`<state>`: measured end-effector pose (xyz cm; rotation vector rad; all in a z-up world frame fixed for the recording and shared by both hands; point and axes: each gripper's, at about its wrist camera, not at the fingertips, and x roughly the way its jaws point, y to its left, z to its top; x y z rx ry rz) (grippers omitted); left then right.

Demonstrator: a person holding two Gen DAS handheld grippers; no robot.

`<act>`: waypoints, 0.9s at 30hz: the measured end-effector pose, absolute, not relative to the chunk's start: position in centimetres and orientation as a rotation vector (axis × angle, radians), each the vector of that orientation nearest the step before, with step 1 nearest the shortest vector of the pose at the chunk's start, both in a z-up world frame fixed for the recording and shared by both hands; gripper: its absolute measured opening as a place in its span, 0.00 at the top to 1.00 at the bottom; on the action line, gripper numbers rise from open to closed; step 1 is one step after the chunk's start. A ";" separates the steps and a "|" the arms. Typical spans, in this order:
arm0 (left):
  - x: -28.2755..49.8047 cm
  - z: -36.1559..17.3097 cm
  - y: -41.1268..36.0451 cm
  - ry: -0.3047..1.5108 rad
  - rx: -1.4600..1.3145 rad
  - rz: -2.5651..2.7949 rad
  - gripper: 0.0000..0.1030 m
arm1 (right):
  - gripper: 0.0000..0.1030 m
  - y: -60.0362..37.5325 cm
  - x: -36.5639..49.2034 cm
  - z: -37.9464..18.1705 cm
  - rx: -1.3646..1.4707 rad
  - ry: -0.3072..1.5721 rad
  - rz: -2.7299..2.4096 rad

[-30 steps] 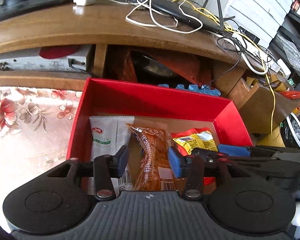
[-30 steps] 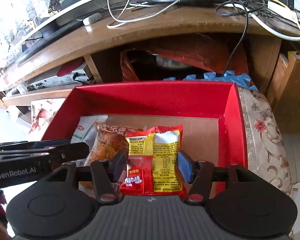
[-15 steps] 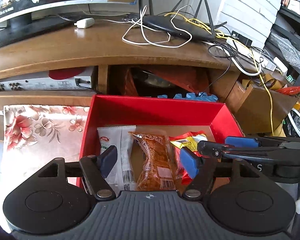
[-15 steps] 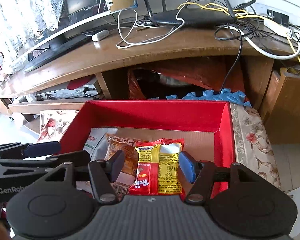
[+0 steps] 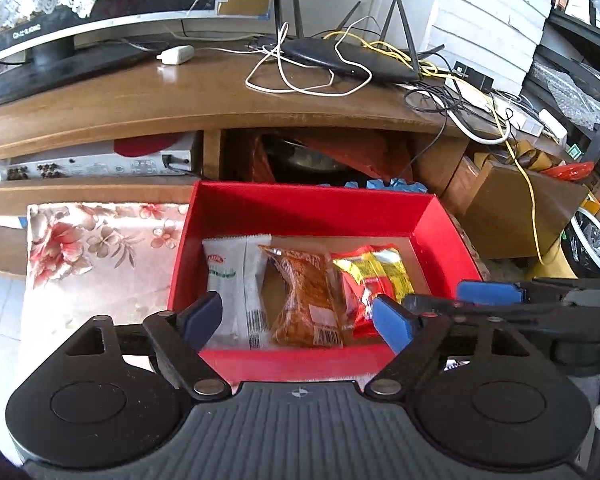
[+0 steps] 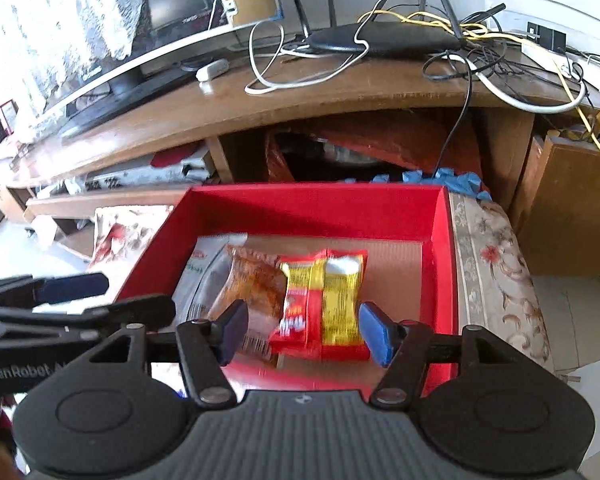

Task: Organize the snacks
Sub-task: 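Move both tools back to the pile and grasp the blue wafer biscuit pack with left tool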

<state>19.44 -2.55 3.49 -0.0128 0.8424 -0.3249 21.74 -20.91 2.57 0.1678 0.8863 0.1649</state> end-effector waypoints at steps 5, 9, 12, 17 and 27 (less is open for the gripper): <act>18.1 2.8 -1.9 0.875 -0.028 -0.324 0.15 | 0.39 -20.6 19.7 2.0 0.146 0.920 0.185; 17.0 2.1 -1.3 0.909 -0.060 -0.328 0.15 | 0.39 -20.6 18.4 1.4 0.147 0.948 0.195; 16.3 0.9 -1.1 0.962 -0.096 -0.345 0.13 | 0.39 -20.9 17.2 1.3 0.150 0.962 0.199; 15.1 -0.8 -1.5 1.040 -0.155 -0.360 0.13 | 0.38 -21.6 16.0 0.7 0.164 0.989 0.193; 14.9 -3.4 -0.4 1.128 -0.420 -0.253 0.10 | 0.37 -24.4 14.5 1.8 0.225 0.954 0.190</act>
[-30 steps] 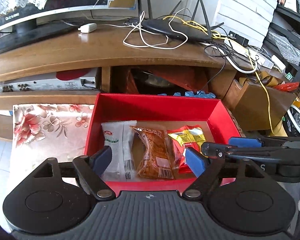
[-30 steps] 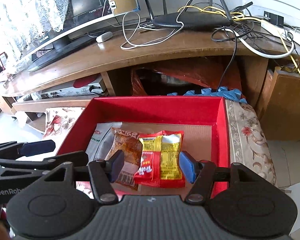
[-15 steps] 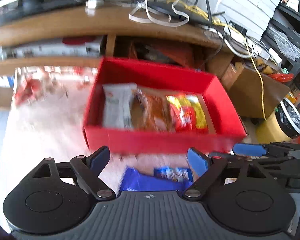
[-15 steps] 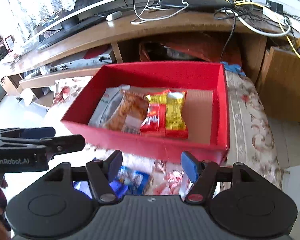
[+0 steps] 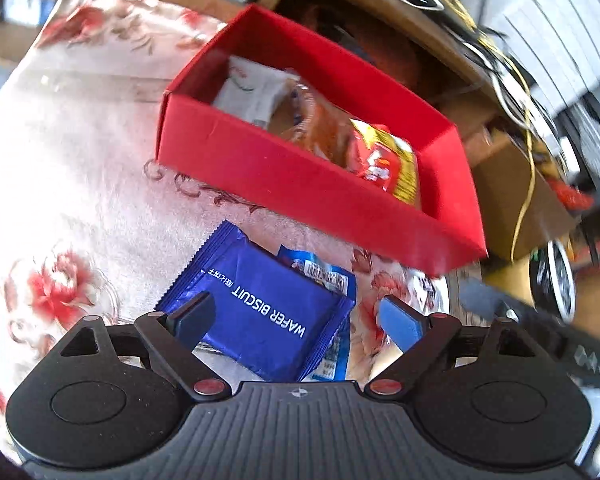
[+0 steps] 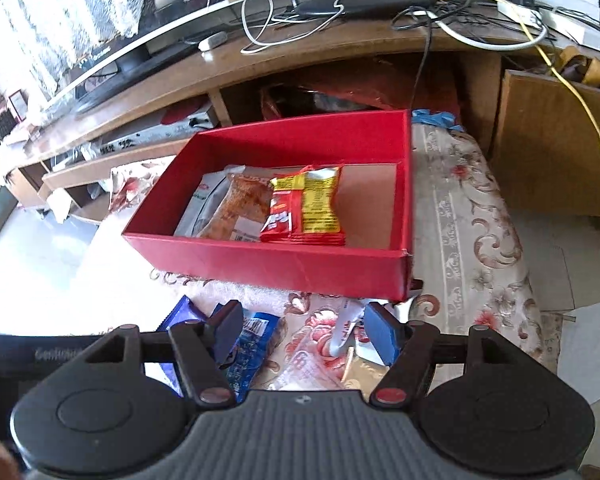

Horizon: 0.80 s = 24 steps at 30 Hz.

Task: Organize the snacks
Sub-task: 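Move both tools back to the pile and grasp the blue wafer biscuit pack with left tool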

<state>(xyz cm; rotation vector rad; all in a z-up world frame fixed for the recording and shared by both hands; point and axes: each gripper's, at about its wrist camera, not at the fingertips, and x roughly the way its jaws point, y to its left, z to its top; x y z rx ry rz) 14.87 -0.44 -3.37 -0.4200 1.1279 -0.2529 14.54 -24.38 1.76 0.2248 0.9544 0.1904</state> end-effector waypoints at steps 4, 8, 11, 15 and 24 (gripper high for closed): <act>15.5 -3.9 -1.1 1.123 -0.426 -0.185 0.08 | 0.37 -25.7 14.1 1.9 0.249 0.947 0.190; 16.2 -4.7 -1.9 1.133 -0.420 -0.125 0.05 | 0.37 -26.9 13.9 1.6 0.272 0.956 0.179; 16.3 -5.1 -2.4 1.124 -0.394 -0.093 0.02 | 0.37 -27.1 13.7 1.5 0.274 0.963 0.190; 16.3 -6.0 -2.3 1.137 -0.360 -0.041 0.00 | 0.36 -27.0 13.6 1.4 0.272 0.967 0.207; 13.7 -5.8 -1.5 1.153 -0.258 -0.044 0.00 | 0.36 -26.2 13.1 2.1 0.259 0.955 0.250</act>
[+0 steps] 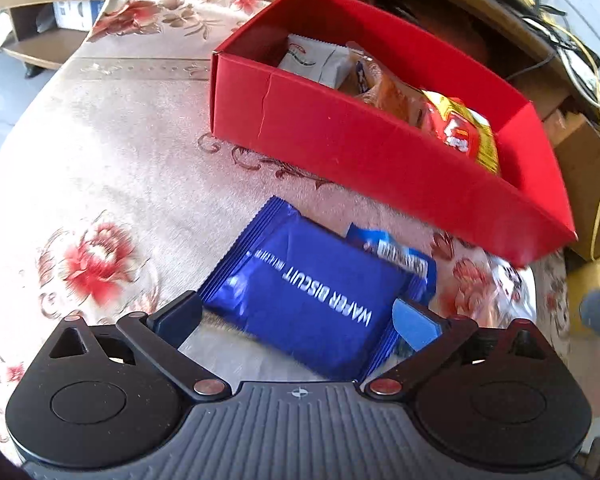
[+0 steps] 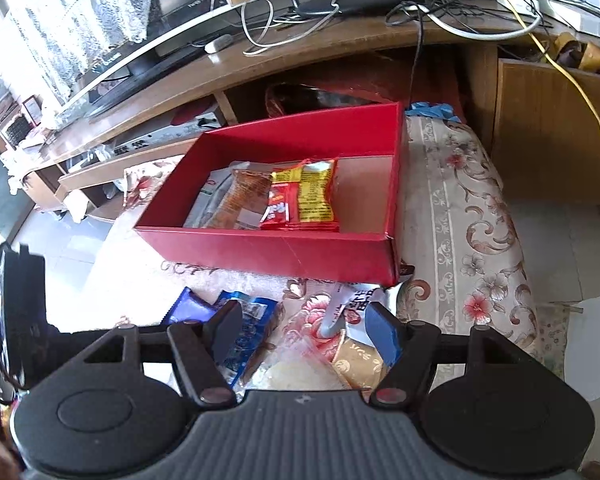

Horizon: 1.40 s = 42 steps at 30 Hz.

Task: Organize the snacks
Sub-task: 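Move both tools back to the pile and grasp the blue wafer biscuit pack with left tool, then lift the wafer pack with left tool while right tool grasps the clear bun pack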

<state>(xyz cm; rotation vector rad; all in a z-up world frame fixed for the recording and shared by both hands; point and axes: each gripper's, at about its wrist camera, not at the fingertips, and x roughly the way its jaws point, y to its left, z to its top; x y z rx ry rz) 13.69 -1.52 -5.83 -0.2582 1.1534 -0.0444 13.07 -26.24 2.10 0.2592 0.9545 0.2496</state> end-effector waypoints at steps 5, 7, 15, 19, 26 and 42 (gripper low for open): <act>12.4 -5.6 -0.3 1.177 -0.261 -0.011 0.00 | 0.34 -25.9 12.5 2.7 0.256 0.942 0.273; 12.1 -5.4 -0.2 1.173 -0.273 -0.012 0.01 | 0.33 -25.8 12.4 2.9 0.255 0.937 0.285; 13.9 -4.2 -1.7 1.149 -0.300 -0.071 0.01 | 0.33 -25.7 12.3 2.9 0.253 0.937 0.304; 15.0 -3.8 -3.2 1.143 -0.170 -0.134 0.00 | 0.32 -26.1 12.3 2.8 0.262 0.940 0.301; 16.4 -5.8 -3.8 1.196 -0.063 -0.166 0.00 | 0.32 -26.1 12.4 2.7 0.262 0.947 0.299; 14.6 -5.2 -3.0 1.180 0.011 -0.315 0.23 | 0.32 -24.9 13.1 1.6 0.221 0.984 0.291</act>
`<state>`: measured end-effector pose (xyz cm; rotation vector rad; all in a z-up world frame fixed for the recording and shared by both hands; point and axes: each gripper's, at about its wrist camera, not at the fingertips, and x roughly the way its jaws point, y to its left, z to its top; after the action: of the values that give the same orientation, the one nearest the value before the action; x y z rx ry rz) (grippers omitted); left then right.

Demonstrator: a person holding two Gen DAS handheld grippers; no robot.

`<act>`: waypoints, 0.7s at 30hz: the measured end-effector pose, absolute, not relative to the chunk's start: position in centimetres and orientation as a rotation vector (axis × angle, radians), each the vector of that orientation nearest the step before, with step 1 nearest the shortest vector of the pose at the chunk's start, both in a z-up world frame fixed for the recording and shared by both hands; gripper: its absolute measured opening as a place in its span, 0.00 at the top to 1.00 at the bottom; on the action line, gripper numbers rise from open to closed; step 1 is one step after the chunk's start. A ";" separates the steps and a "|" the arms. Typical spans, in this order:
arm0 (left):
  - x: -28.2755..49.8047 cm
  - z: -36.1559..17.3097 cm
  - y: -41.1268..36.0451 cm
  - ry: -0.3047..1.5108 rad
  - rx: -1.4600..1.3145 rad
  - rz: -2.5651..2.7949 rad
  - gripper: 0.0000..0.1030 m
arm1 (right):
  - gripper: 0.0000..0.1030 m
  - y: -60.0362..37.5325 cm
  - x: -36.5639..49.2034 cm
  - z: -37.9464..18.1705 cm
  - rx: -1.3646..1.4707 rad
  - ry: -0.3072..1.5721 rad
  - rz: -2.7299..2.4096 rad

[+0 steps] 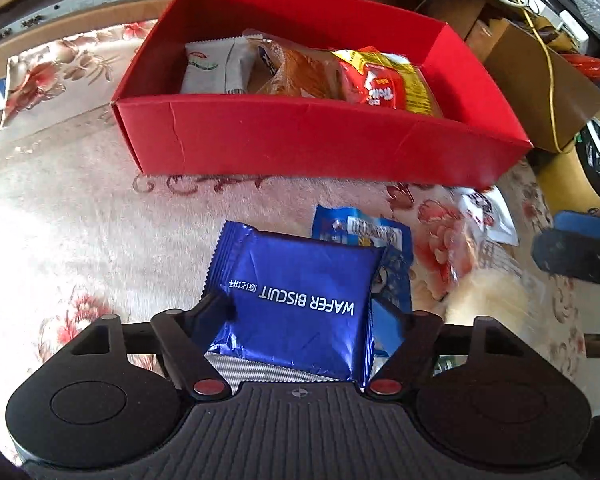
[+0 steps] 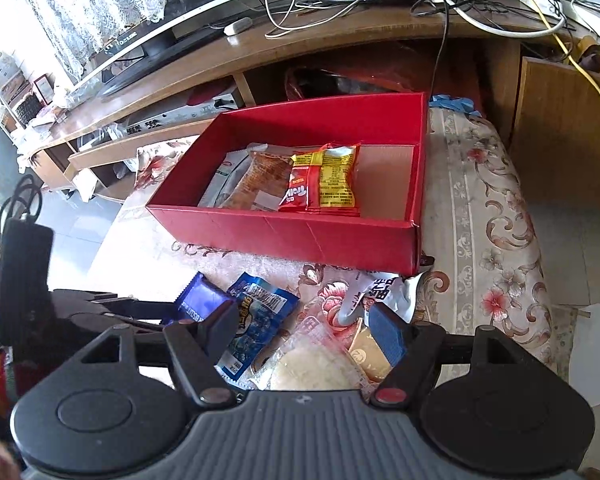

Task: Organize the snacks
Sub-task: 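Lift the wafer pack with left tool while right tool grasps the clear bun pack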

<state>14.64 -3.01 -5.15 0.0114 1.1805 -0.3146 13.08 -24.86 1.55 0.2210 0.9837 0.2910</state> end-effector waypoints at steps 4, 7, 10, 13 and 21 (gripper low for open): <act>13.3 -4.6 -2.9 1.178 -0.001 -0.325 0.27 | 0.32 -24.6 13.0 1.6 0.213 0.981 0.291; 12.5 -3.8 -2.9 1.153 -0.017 -0.353 0.43 | 0.32 -24.5 13.0 1.7 0.211 0.976 0.293; 12.3 -3.9 -3.2 1.162 0.017 -0.333 0.40 | 0.32 -24.5 12.8 1.8 0.206 0.974 0.296; 12.7 -4.5 -3.4 1.172 0.030 -0.311 0.15 | 0.32 -24.7 12.8 1.6 0.208 0.982 0.291; 14.6 -4.6 -2.3 1.212 0.079 -0.231 0.01 | 0.32 -24.9 12.8 1.6 0.215 0.986 0.298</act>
<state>14.57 -2.32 -4.58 0.0786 1.2123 -0.2309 12.81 -24.89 1.56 0.2150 0.9857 0.2979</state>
